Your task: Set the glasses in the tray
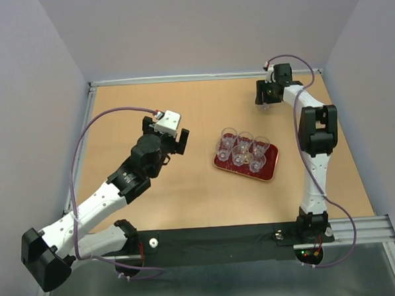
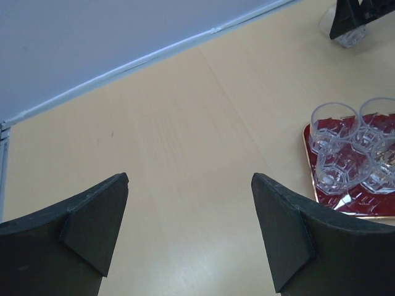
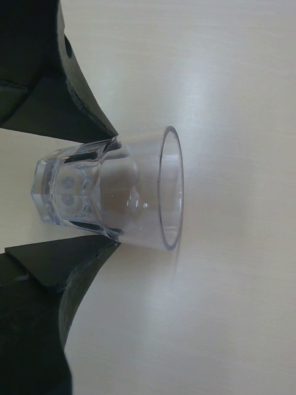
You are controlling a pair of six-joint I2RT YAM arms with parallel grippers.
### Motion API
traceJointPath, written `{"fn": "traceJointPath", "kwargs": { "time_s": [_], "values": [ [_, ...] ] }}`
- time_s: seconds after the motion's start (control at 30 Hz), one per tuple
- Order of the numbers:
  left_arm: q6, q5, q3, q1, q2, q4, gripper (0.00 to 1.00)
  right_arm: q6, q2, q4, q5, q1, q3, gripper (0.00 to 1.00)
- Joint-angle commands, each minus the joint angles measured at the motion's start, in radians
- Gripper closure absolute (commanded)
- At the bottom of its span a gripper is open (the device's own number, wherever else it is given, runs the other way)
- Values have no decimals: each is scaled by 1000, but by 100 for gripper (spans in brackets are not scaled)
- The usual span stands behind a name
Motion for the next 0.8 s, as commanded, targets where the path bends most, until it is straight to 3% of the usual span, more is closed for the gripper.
{"fn": "traceJointPath", "kwargs": {
  "time_s": [0.0,0.23,0.37,0.63,0.77],
  "values": [
    [-101,193,24,75,-35,89,7,-149,-182,71,-83,-16,-137,75],
    [-317,473,64,161,6,138,7,-316,-577,187,-309,-22,-428,74],
    [-481,630,70,166,40,204,7,-385,-714,190,-449,-22,-559,75],
    [-941,906,25,170,118,437,10,-508,-1102,187,-814,-22,-809,75],
    [-1082,1005,-21,170,155,572,13,-500,-1185,158,-934,-22,-869,75]
  ]
}}
